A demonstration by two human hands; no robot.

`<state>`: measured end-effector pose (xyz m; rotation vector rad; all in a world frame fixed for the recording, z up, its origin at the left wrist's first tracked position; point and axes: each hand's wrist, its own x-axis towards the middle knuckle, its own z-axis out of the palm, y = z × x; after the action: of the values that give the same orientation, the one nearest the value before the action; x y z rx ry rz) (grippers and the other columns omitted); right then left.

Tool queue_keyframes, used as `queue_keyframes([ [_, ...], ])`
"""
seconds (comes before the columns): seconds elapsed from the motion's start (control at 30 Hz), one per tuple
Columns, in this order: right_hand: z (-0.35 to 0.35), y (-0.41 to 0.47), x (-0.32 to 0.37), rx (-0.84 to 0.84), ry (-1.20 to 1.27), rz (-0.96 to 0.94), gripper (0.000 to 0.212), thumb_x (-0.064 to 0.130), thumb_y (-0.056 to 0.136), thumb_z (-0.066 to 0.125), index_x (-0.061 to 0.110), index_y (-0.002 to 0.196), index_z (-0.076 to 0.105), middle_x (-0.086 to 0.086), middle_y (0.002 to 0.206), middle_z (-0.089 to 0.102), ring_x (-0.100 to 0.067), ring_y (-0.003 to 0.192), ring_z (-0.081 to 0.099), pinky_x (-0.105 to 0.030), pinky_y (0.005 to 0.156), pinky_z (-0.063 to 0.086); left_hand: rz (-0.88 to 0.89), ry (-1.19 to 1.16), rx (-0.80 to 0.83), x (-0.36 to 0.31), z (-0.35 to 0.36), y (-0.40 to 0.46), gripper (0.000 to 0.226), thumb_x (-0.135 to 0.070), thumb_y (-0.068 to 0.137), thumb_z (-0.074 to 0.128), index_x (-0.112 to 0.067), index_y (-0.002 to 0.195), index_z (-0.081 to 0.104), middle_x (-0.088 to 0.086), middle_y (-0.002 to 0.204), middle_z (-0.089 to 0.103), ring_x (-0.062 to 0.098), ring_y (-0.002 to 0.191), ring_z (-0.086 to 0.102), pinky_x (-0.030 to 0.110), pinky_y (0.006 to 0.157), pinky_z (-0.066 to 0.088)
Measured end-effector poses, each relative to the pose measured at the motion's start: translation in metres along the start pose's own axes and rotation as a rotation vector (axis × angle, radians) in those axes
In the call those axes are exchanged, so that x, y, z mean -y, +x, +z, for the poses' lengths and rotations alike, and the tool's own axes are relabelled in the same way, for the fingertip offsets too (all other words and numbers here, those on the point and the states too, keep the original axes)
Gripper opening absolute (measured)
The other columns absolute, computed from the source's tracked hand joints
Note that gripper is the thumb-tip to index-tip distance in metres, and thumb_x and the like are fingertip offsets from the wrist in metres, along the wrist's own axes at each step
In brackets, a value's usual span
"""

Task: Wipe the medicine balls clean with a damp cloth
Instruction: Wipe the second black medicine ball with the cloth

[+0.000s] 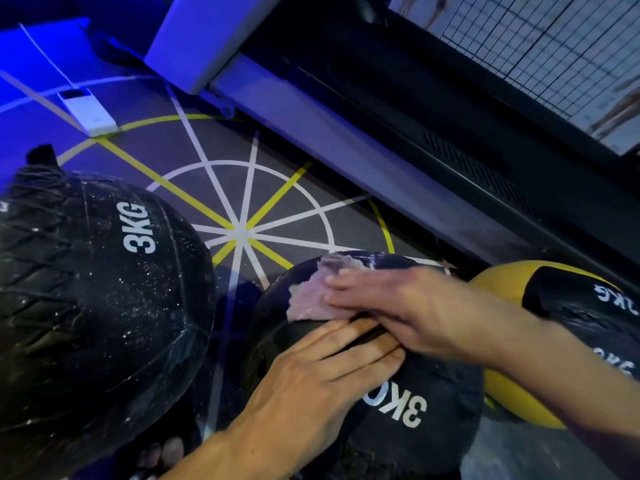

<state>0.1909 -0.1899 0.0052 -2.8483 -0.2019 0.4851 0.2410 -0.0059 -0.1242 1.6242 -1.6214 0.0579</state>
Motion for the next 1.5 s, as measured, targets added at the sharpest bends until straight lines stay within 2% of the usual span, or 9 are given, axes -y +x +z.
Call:
queue_keyframes([
  [0.2, -0.017, -0.013, -0.062, -0.2, 0.065, 0.398, 0.041, 0.002, 0.096, 0.057, 0.027, 0.125, 0.074, 0.035, 0.105, 0.07, 0.026, 0.085, 0.054, 0.002, 0.084, 0.038, 0.009, 0.004, 0.01, -0.001, 0.0, -0.006, 0.044, -0.016, 0.102, 0.054, -0.028, 0.143, 0.061, -0.017, 0.157, 0.045, 0.008, 0.15, 0.035, 0.032, 0.121, 0.034],
  [0.33, 0.004, 0.001, -0.019, -0.154, 0.172, 0.144, 0.043, 0.005, 0.094, 0.056, 0.024, 0.129, 0.071, 0.019, 0.132, 0.064, 0.021, 0.113, 0.054, -0.002, 0.102, 0.034, 0.023, 0.03, -0.004, 0.003, 0.003, -0.007, 0.043, -0.017, 0.101, 0.057, -0.028, 0.142, 0.062, -0.017, 0.156, 0.047, 0.009, 0.149, 0.037, 0.032, 0.121, 0.033],
  [0.47, -0.008, 0.004, -0.074, -0.193, 0.149, 0.577, 0.038, 0.005, 0.097, 0.057, 0.03, 0.119, 0.076, 0.011, 0.122, 0.073, 0.001, 0.108, 0.065, -0.008, 0.084, 0.037, 0.034, 0.025, 0.008, -0.001, 0.006, -0.009, 0.04, -0.022, 0.105, 0.055, -0.031, 0.143, 0.06, -0.019, 0.157, 0.044, 0.007, 0.15, 0.035, 0.03, 0.121, 0.032],
  [0.63, 0.013, 0.043, -0.006, -0.101, 0.186, 0.163, 0.037, 0.008, 0.094, 0.054, 0.028, 0.118, 0.076, 0.011, 0.128, 0.071, -0.012, 0.119, 0.064, -0.025, 0.108, 0.044, 0.069, 0.097, 0.078, 0.0, 0.009, -0.009, 0.039, -0.03, 0.112, 0.039, -0.036, 0.15, 0.046, -0.022, 0.162, 0.034, 0.005, 0.153, 0.026, 0.027, 0.123, 0.026],
  [0.77, 0.001, 0.051, -0.076, -0.076, 0.156, 0.604, 0.037, 0.01, 0.098, 0.052, 0.028, 0.121, 0.075, 0.0, 0.13, 0.071, -0.021, 0.123, 0.063, -0.026, 0.106, 0.043, 0.053, -0.01, 0.039, -0.003, 0.008, -0.006, 0.041, -0.025, 0.107, 0.052, -0.034, 0.147, 0.052, -0.02, 0.159, 0.042, 0.006, 0.151, 0.031, 0.029, 0.121, 0.031],
  [0.97, 0.017, 0.065, -0.021, -0.061, 0.176, 0.258, 0.036, 0.01, 0.098, 0.053, 0.029, 0.12, 0.075, 0.006, 0.124, 0.073, -0.016, 0.121, 0.063, -0.029, 0.109, 0.044, 0.077, 0.035, 0.135, 0.0, 0.006, -0.002, 0.039, -0.032, 0.115, 0.024, -0.035, 0.15, 0.041, -0.02, 0.162, 0.037, 0.004, 0.154, 0.023, 0.024, 0.124, 0.021],
  [1.13, 0.0, 0.051, -0.066, -0.044, 0.14, 0.635, 0.034, 0.013, 0.098, 0.052, 0.036, 0.088, 0.074, -0.001, 0.106, 0.074, -0.023, 0.105, 0.066, -0.022, 0.081, 0.04, 0.077, -0.036, 0.093, -0.002, 0.007, 0.002, 0.039, -0.029, 0.115, 0.03, -0.033, 0.147, 0.051, -0.018, 0.158, 0.044, 0.005, 0.153, 0.028, 0.026, 0.123, 0.025],
  [1.33, 0.012, 0.054, 0.035, 0.155, 0.19, -0.008, 0.041, 0.008, 0.092, 0.053, 0.026, 0.123, 0.073, 0.012, 0.126, 0.071, -0.003, 0.115, 0.062, -0.011, 0.105, 0.037, 0.004, -0.139, 0.22, -0.004, 0.018, 0.004, 0.044, -0.014, 0.107, 0.044, -0.023, 0.15, 0.053, -0.005, 0.158, 0.047, 0.018, 0.149, 0.038, 0.041, 0.122, 0.031],
  [1.5, -0.01, 0.078, -0.023, 0.06, 0.012, 0.382, 0.035, 0.015, 0.098, 0.052, 0.029, 0.121, 0.075, -0.001, 0.124, 0.073, -0.021, 0.117, 0.064, -0.023, 0.1, 0.044, 0.038, -0.103, 0.115, -0.003, 0.014, 0.008, 0.044, -0.018, 0.104, 0.052, -0.026, 0.148, 0.055, -0.013, 0.16, 0.043, 0.01, 0.155, 0.024, 0.031, 0.126, 0.02],
])
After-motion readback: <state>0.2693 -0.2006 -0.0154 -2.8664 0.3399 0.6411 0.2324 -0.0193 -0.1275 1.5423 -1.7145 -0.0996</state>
